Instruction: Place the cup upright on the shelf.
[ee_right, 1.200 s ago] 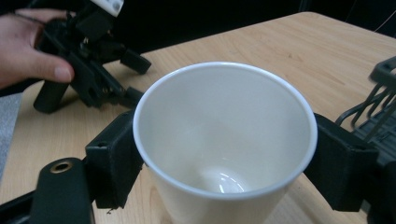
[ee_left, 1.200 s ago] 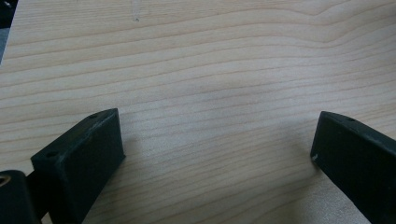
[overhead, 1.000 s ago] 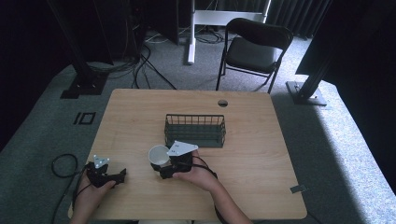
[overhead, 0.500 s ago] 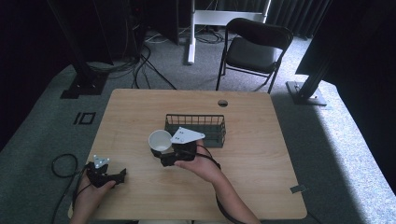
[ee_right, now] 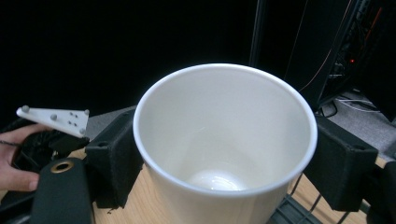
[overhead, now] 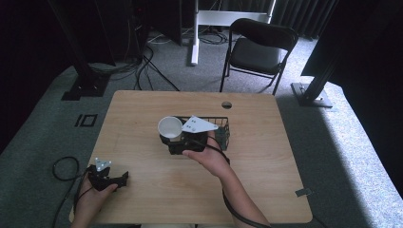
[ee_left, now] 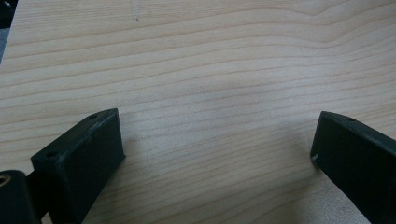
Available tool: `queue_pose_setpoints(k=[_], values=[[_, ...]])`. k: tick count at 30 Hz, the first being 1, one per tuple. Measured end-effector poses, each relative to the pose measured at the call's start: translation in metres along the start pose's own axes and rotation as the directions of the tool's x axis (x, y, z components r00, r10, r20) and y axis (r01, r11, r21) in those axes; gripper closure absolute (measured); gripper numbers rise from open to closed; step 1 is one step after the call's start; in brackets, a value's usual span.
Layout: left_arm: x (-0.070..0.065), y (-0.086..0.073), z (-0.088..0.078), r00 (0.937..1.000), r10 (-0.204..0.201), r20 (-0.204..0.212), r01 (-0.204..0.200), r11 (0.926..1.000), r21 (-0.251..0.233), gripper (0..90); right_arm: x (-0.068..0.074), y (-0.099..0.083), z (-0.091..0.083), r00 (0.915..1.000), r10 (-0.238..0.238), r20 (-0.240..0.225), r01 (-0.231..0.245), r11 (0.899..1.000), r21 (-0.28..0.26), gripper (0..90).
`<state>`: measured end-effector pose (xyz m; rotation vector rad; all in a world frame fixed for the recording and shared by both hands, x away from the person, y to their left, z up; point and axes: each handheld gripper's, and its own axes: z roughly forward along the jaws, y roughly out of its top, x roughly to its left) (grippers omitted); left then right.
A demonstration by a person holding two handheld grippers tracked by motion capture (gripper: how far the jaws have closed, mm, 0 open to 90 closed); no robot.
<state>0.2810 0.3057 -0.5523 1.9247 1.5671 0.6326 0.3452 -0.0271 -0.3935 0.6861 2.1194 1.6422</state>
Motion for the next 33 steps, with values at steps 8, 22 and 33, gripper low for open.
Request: queue_pose_setpoints(k=[8,22,33], values=[[0.0,0.0,0.0,1.0,0.003,0.002,-0.003,1.0,0.0,2.8,-0.022,0.007,-0.011,0.9925,-0.002,0.122,0.004,1.0,-0.018,20.1],[0.0,0.0,0.0,1.0,0.002,0.001,-0.002,1.0,-0.003,2.8,-0.067,-0.013,-0.016,0.9357,0.039,0.351,-0.048,0.999,0.017,20.1],[0.0,0.0,0.0,1.0,0.002,0.002,-0.002,1.0,-0.002,2.8,-0.087,-0.044,-0.007,0.9114,0.074,0.405,-0.118,0.99,0.083,20.1]])
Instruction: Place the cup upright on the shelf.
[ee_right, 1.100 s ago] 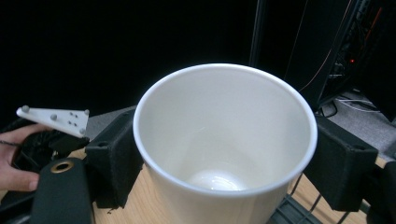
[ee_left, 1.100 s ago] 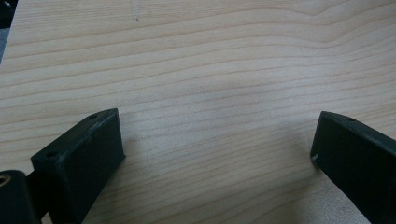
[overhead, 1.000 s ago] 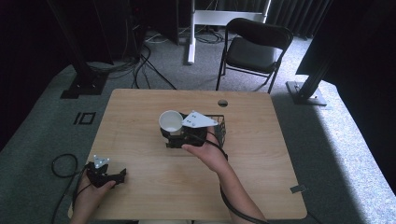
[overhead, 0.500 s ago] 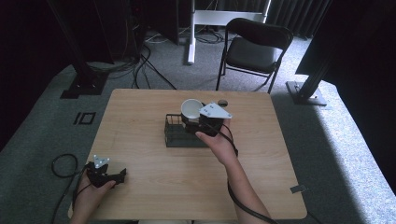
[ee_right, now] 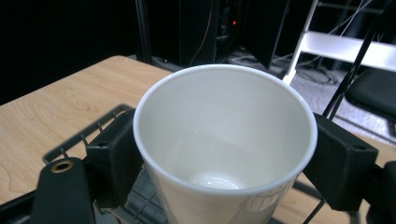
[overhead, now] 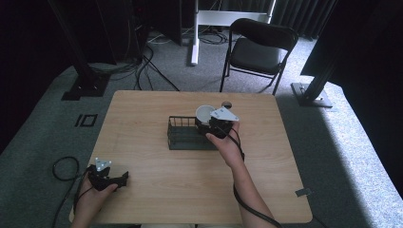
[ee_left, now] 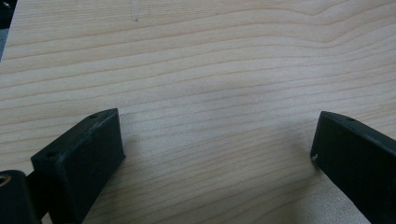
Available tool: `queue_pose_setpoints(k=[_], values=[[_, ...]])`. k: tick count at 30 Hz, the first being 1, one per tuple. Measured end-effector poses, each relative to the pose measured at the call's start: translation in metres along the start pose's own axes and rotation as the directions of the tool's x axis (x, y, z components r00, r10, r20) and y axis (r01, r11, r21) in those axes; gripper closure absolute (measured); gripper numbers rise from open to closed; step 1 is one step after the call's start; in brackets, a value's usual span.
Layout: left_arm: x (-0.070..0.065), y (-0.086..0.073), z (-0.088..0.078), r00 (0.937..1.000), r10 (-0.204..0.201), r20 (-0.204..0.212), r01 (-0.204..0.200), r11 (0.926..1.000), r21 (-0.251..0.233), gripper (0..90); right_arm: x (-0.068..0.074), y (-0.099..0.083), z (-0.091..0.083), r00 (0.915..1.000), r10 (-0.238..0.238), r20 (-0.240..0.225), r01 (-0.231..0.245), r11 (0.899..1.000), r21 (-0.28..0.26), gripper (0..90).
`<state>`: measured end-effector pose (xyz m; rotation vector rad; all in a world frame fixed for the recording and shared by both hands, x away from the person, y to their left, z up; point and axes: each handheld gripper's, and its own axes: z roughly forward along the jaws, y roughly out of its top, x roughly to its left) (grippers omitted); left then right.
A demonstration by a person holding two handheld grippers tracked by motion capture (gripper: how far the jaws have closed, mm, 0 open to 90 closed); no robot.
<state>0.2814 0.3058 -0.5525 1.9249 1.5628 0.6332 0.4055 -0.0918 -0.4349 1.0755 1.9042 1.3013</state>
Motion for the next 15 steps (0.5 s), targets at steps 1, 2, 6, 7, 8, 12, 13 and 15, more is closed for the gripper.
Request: queue_pose_setpoints(k=[1,2,6,7,8,12,13,15], values=[[0.0,0.0,0.0,1.0,0.0,0.0,0.0,1.0,0.0,2.8,-0.001,-0.002,0.001,1.0,0.005,0.002,-0.005,1.0,0.004,20.1],[0.0,0.0,0.0,1.0,0.0,0.0,0.0,1.0,0.0,2.8,-0.002,-0.005,0.003,1.0,0.002,0.006,-0.002,1.0,0.011,20.1],[0.0,0.0,0.0,1.0,0.0,0.0,0.0,1.0,0.0,2.8,-0.004,-0.013,0.009,0.9998,0.015,0.011,-0.016,0.999,0.037,20.1],[0.0,0.0,0.0,1.0,0.0,0.0,0.0,1.0,0.0,2.8,-0.005,-0.015,0.011,0.9998,0.014,0.013,-0.014,0.999,0.04,20.1],[0.0,0.0,0.0,1.0,0.0,0.0,0.0,1.0,0.0,2.8,-0.005,-0.017,0.012,0.9997,0.022,0.011,-0.022,0.999,0.045,20.1],[0.0,0.0,0.0,1.0,0.0,0.0,0.0,1.0,0.0,2.8,-0.005,-0.021,0.016,0.9997,0.023,0.009,-0.023,0.998,0.054,20.1],[0.0,0.0,0.0,1.0,0.0,0.0,0.0,1.0,0.0,2.8,-0.005,-0.022,0.017,0.9997,0.024,0.006,-0.024,0.998,0.056,20.1],[0.0,0.0,0.0,1.0,0.0,0.0,0.0,1.0,0.0,2.8,-0.005,-0.024,0.019,0.9996,0.027,0.006,-0.027,0.998,0.065,20.1]])
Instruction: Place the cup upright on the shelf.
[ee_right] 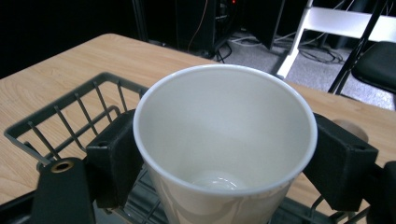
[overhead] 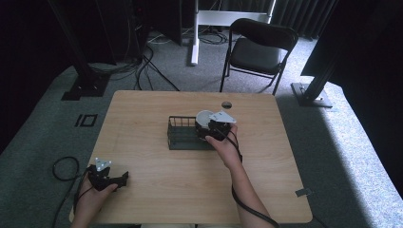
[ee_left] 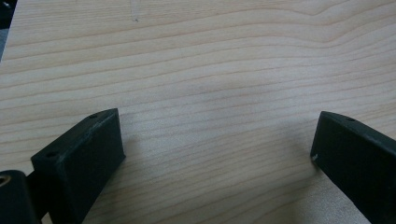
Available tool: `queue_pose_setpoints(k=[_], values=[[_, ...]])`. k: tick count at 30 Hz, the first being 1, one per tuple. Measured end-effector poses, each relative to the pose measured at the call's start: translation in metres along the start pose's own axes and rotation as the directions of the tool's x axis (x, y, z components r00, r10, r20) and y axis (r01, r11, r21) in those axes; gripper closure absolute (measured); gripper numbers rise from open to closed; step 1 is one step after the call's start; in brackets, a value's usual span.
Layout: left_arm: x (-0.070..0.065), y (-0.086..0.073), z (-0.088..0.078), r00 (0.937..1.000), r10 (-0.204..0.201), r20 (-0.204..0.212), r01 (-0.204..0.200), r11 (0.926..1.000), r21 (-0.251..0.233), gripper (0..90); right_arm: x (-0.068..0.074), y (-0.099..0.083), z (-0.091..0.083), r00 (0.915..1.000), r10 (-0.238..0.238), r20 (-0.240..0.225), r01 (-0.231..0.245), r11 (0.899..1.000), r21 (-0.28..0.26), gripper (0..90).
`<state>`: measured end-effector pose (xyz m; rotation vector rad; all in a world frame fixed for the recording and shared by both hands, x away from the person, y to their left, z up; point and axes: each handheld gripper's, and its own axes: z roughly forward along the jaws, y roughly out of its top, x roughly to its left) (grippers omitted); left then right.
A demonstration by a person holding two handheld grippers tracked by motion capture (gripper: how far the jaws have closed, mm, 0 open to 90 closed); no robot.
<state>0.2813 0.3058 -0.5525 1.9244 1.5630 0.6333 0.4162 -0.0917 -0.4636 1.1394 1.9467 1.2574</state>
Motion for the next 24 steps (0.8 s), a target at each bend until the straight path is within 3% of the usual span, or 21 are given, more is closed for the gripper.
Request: queue_pose_setpoints(k=[4,8,14,17,24], values=[[0.0,0.0,0.0,1.0,0.0,0.0,0.0,1.0,0.0,2.8,-0.002,-0.001,0.002,0.9998,0.022,0.0,-0.022,1.0,0.0,20.1],[0.0,0.0,0.0,1.0,0.0,0.0,0.0,1.0,0.0,2.8,-0.001,-0.001,0.002,1.0,0.005,-0.002,-0.005,1.0,0.005,19.9],[0.0,0.0,0.0,1.0,0.0,0.0,0.0,1.0,0.0,2.9,-0.003,-0.002,0.002,0.9997,0.02,-0.014,-0.02,1.0,-0.002,19.5],[0.0,0.0,0.0,1.0,0.0,0.0,0.0,1.0,0.0,2.8,-0.003,-0.002,0.002,0.9993,0.024,-0.029,-0.024,1.0,0.003,11.3],[0.0,0.0,0.0,1.0,0.0,0.0,0.0,1.0,0.0,2.9,-0.003,0.004,-0.008,0.9997,0.006,-0.026,-0.007,1.0,-0.014,10.3]])
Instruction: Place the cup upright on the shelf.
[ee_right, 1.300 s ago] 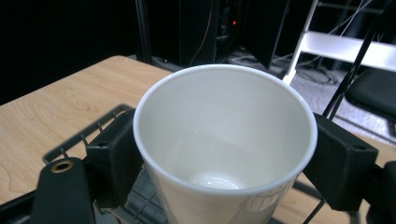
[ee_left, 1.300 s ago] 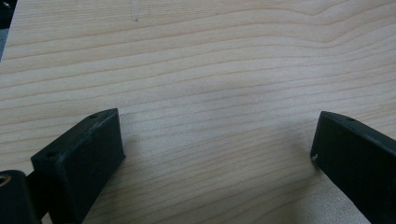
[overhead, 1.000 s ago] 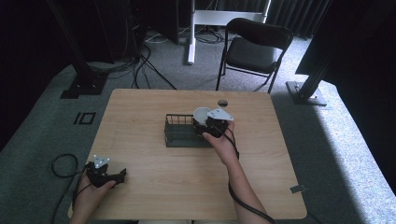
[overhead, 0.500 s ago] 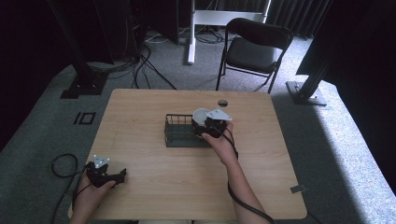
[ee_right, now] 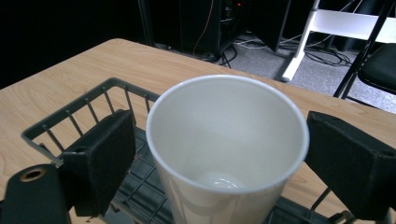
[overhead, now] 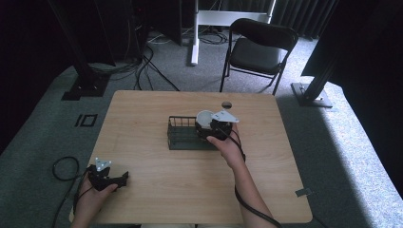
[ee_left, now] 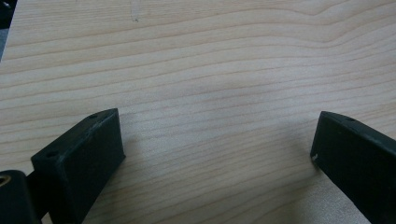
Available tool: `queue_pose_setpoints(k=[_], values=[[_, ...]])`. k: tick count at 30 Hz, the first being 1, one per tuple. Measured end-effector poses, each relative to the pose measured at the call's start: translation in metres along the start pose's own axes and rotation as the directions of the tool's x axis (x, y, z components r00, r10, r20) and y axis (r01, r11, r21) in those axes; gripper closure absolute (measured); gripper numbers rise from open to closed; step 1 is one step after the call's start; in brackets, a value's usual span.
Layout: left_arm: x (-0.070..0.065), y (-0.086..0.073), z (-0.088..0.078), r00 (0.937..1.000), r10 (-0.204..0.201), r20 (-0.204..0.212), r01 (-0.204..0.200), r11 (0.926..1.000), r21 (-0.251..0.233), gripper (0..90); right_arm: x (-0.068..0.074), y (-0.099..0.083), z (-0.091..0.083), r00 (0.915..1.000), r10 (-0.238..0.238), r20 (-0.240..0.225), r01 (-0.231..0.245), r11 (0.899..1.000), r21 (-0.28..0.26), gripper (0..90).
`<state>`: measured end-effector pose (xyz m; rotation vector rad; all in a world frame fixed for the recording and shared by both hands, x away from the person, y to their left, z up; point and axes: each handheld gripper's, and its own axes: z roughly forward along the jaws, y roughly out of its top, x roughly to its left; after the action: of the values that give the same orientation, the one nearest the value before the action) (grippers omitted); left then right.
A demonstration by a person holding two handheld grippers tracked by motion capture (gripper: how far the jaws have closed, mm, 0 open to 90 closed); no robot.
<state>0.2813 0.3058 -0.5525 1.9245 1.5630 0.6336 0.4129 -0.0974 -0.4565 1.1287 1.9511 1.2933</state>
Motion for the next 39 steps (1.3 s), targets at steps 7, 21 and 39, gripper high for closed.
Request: queue_pose_setpoints(k=[7,21,39], values=[[0.0,0.0,0.0,1.0,0.0,0.0,0.0,1.0,0.0,2.8,-0.003,-0.002,-0.01,0.9999,-0.015,0.0,0.015,1.0,0.001,10.3],[0.0,0.0,0.0,1.0,0.001,0.0,-0.001,1.0,0.0,2.8,-0.008,-0.016,-0.032,0.9994,-0.036,-0.001,0.036,0.999,-0.008,10.3],[0.0,0.0,0.0,1.0,0.0,0.0,0.0,1.0,-0.001,2.8,-0.03,-0.048,-0.057,0.9993,-0.018,0.034,0.018,1.0,0.015,10.4]])
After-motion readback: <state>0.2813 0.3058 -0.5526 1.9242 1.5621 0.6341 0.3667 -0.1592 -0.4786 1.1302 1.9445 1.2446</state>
